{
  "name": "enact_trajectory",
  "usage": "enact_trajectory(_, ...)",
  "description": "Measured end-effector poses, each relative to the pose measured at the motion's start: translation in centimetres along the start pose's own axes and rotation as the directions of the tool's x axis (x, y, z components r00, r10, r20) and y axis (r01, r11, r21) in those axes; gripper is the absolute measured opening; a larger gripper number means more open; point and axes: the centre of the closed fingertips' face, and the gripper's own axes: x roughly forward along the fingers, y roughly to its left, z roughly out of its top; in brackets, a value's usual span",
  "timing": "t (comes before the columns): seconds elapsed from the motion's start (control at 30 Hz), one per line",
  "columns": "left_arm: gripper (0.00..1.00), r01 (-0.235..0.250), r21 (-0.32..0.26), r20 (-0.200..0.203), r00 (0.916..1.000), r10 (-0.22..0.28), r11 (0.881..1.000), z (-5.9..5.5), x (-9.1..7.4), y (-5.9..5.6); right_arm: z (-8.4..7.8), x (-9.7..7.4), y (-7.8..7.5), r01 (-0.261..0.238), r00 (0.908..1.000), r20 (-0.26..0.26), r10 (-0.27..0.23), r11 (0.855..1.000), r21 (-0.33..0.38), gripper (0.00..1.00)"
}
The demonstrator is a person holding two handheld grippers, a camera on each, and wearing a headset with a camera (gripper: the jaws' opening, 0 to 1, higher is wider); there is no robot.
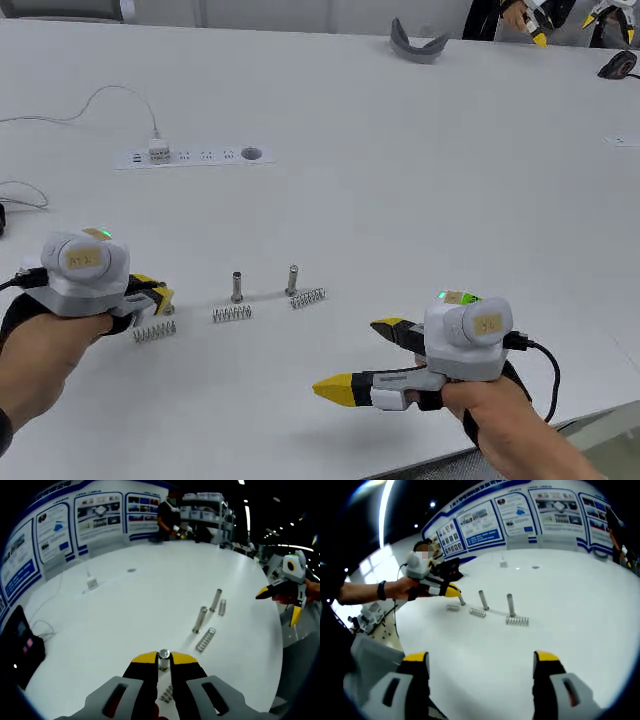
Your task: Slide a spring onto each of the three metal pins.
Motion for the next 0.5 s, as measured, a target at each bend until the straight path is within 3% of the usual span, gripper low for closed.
enact_trajectory(0.2,0.2,-0.001,-0.002,-0.014,0.9999,0.001,1.0,-0.4,-0.3,-0.2,-0.2,0.0,-0.2,0.001,1.0,0.0,-0.001,1.0,0.001,0.87)
enact_trajectory(0.5,0.24,0.003,-0.026,-0.015,0.9999,-0.004,1.0,-1.4,-1.7,-0.2,-0.3,0.3,-0.1,0.002,0.9999,-0.01,-0.002,1.0,-0.02,0.87)
